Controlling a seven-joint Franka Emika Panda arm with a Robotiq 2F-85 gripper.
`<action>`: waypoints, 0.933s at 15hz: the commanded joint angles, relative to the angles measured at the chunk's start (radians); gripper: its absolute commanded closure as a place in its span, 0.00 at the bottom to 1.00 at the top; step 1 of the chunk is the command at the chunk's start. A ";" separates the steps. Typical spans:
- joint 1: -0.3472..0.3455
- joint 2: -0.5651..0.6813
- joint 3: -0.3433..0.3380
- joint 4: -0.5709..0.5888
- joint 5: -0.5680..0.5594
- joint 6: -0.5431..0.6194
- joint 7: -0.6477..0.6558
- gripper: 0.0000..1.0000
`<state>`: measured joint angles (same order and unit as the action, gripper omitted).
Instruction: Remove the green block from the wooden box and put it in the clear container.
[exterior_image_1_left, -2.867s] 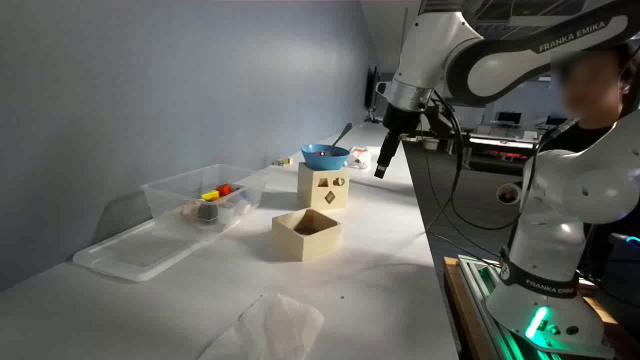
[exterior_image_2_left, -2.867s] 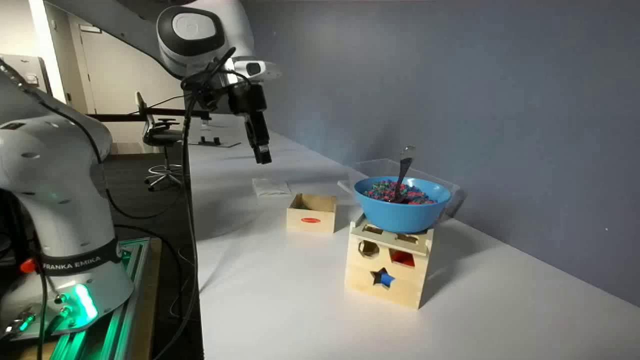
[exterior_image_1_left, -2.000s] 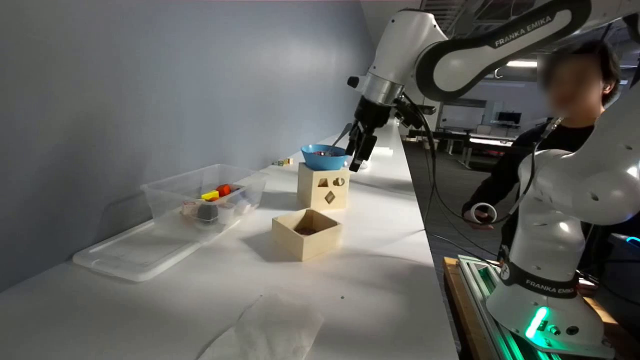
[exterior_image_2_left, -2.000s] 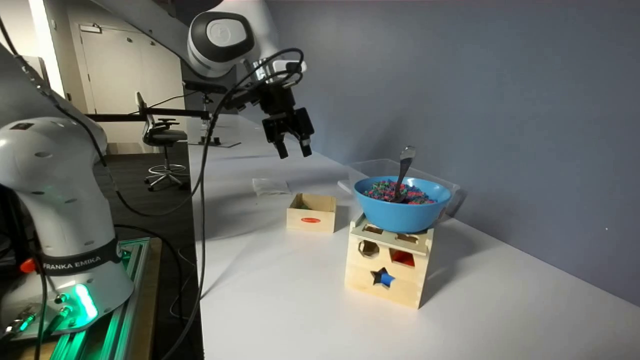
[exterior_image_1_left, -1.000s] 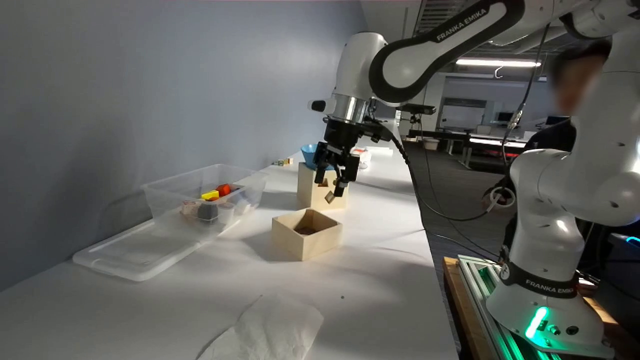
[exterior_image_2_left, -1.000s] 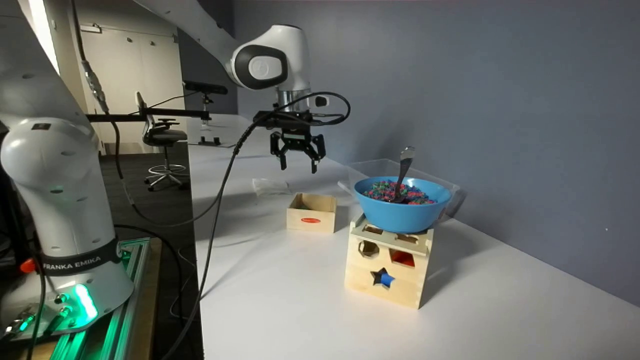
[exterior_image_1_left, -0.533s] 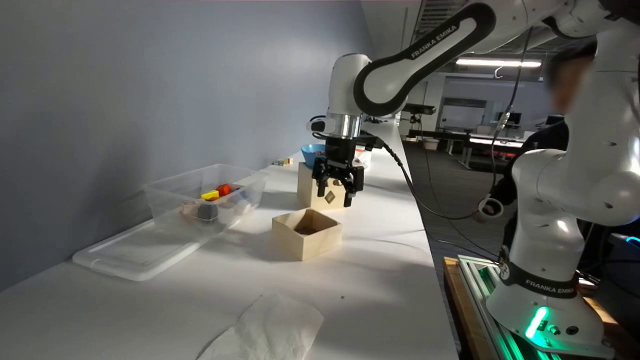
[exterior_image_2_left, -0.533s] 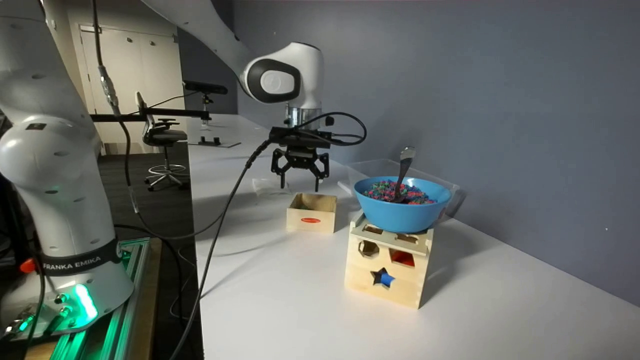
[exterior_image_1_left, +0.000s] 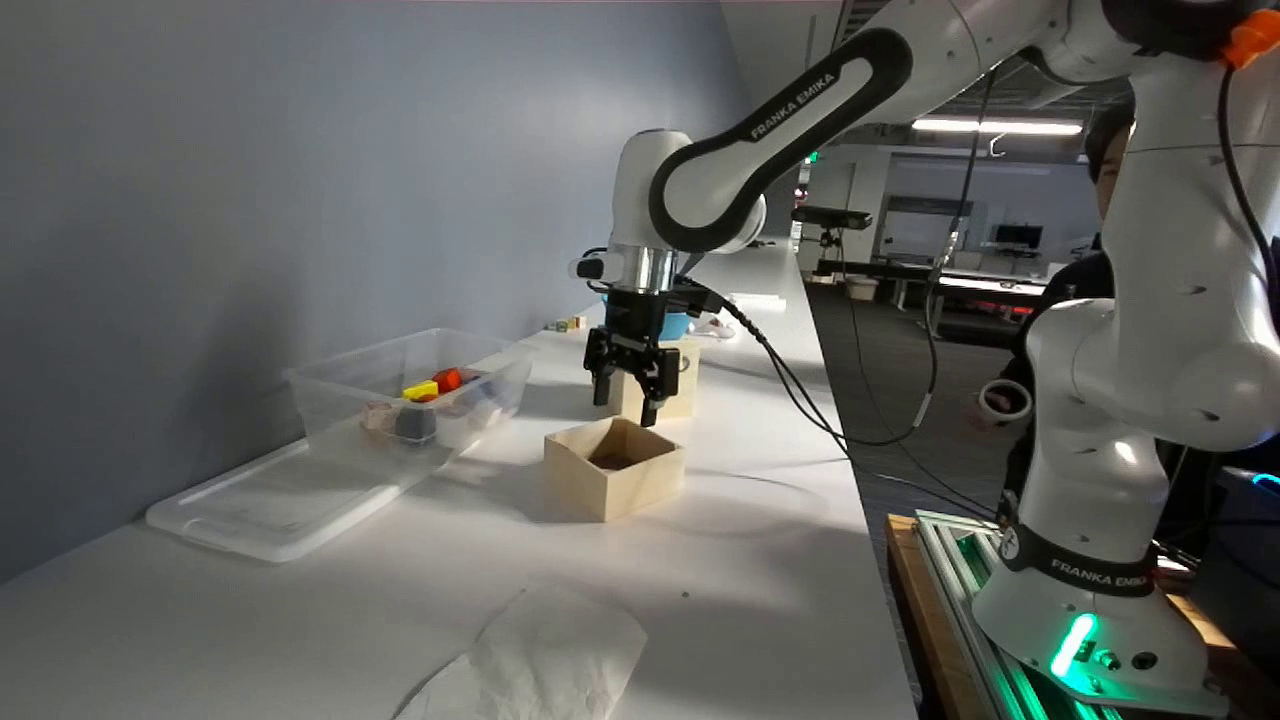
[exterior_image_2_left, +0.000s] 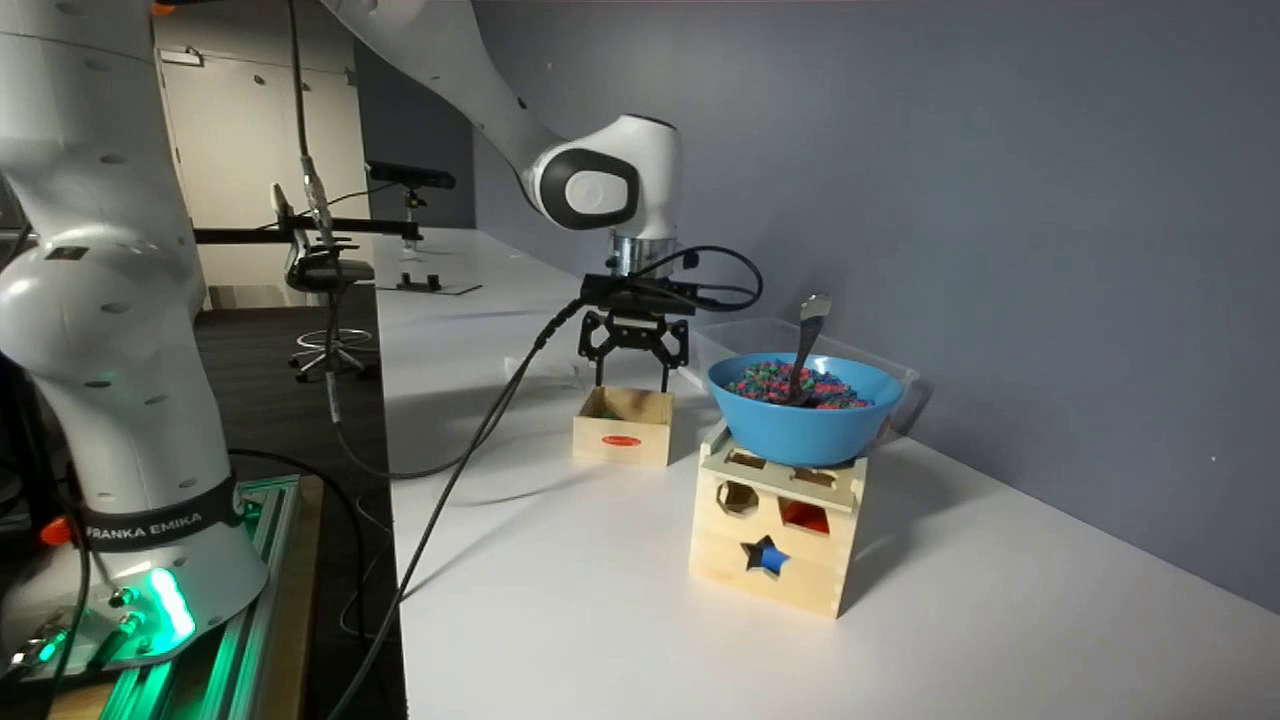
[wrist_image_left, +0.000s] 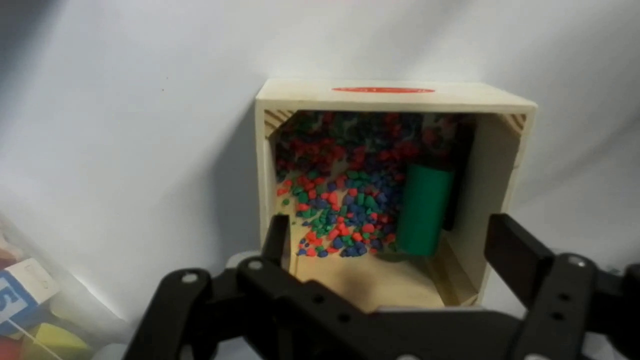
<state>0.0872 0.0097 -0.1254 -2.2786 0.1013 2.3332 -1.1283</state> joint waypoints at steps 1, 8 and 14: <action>-0.042 0.025 0.048 0.014 0.012 0.006 -0.006 0.00; -0.060 0.128 0.113 0.064 0.061 0.024 -0.001 0.00; -0.092 0.189 0.142 0.104 0.076 0.019 0.023 0.15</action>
<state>0.0231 0.1662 -0.0113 -2.2032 0.1563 2.3530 -1.1200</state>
